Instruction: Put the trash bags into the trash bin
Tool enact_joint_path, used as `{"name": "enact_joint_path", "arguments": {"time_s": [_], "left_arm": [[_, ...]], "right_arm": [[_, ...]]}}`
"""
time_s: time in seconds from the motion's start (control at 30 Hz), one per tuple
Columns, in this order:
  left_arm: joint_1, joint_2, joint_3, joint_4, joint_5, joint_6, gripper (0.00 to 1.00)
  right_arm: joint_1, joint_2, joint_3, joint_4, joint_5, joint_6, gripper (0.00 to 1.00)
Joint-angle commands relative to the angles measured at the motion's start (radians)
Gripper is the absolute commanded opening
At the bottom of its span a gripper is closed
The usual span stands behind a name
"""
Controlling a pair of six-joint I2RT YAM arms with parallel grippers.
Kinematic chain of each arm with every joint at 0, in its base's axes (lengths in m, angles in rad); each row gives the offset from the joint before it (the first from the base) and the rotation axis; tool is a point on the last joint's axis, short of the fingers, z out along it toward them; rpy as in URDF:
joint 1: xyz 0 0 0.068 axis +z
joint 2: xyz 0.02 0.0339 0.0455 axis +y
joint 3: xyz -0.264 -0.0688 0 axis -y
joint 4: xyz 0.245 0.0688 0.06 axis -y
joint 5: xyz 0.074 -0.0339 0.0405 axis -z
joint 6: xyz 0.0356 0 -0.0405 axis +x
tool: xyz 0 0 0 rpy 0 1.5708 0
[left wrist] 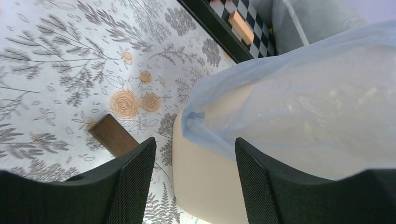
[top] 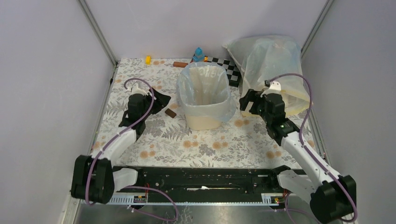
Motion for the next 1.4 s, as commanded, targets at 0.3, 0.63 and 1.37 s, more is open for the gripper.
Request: {"name": "enact_joint_path", "arguments": {"time_s": [0.3, 0.63, 1.37], "left_arm": [[0.004, -0.312, -0.322, 0.271, -0.189, 0.106, 0.81], [0.004, -0.267, -0.389, 0.430, -0.269, 0.193, 0.99], [0.004, -0.230, -0.459, 0.630, -0.469, 0.456, 0.99]], "right_arm": [[-0.003, -0.390, -0.420, 0.383, 0.207, -0.161, 0.98], [-0.004, -0.352, -0.663, 0.755, 0.245, -0.291, 1.00], [-0.205, 0.494, -0.549, 1.341, 0.214, -0.422, 1.00]]}}
